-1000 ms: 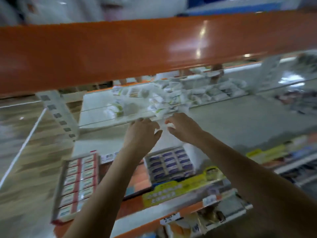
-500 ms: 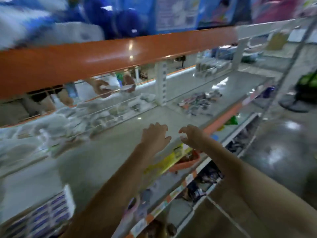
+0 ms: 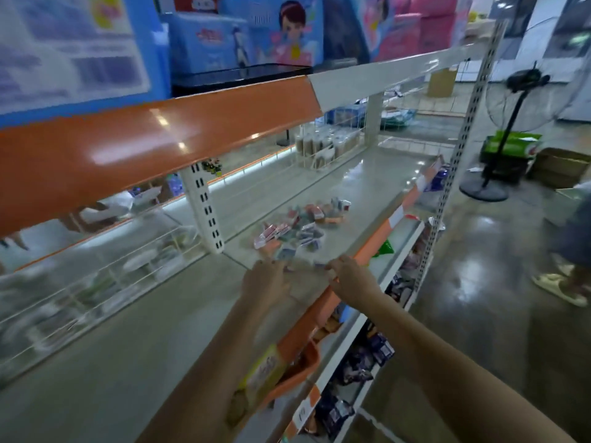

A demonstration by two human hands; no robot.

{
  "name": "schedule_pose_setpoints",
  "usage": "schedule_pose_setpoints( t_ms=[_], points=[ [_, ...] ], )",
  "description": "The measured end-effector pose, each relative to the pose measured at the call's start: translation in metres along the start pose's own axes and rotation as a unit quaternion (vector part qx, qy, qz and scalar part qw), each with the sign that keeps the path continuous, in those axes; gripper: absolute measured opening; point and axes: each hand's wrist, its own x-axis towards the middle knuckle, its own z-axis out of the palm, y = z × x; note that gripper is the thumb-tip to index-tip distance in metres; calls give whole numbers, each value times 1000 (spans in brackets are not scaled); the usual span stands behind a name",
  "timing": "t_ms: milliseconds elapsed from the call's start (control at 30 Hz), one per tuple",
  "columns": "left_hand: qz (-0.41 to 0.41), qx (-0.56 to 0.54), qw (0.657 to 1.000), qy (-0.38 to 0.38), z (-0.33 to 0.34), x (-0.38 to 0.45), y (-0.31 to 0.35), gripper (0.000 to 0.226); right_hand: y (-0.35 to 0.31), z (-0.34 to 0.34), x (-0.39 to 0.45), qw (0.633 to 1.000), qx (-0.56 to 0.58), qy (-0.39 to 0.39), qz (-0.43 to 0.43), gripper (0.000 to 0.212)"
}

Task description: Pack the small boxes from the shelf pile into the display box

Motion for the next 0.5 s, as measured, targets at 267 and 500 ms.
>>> schedule_pose_setpoints(
  t_ms=[267,500],
  points=[
    [10,4,998,67,28,42,-15,36,22,14,58,999,-12,13,-43,34],
    [26,-7,992,123,30,51,-10,25,43,16,75,995,45,12,-93,29]
  ],
)
